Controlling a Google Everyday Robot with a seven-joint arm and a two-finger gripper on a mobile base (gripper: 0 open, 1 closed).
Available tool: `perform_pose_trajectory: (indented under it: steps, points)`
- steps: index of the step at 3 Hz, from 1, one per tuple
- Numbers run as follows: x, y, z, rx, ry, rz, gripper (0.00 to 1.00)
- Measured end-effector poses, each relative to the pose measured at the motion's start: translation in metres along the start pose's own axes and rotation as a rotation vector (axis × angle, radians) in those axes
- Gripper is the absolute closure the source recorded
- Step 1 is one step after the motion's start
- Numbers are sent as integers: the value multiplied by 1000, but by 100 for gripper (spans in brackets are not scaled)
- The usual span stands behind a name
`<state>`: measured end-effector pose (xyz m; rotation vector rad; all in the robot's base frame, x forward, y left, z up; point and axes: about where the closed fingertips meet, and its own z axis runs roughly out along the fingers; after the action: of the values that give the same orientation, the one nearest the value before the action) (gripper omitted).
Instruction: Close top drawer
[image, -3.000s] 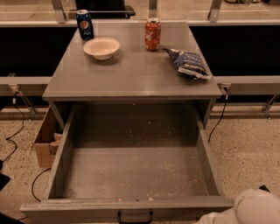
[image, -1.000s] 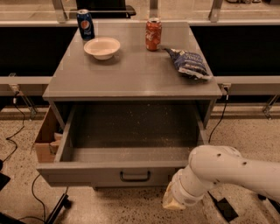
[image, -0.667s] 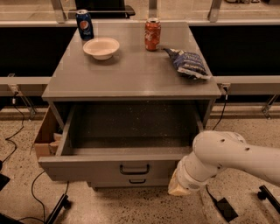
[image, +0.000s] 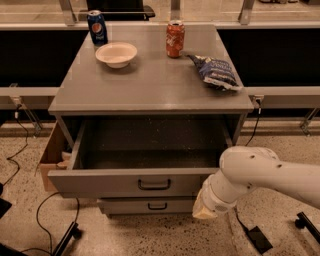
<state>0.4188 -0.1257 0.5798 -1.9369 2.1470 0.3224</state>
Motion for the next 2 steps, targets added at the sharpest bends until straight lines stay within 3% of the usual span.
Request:
perform_pose_trajectory:
  steps: [2]
  points:
    - [15, -59, -6, 34, 63, -14, 100]
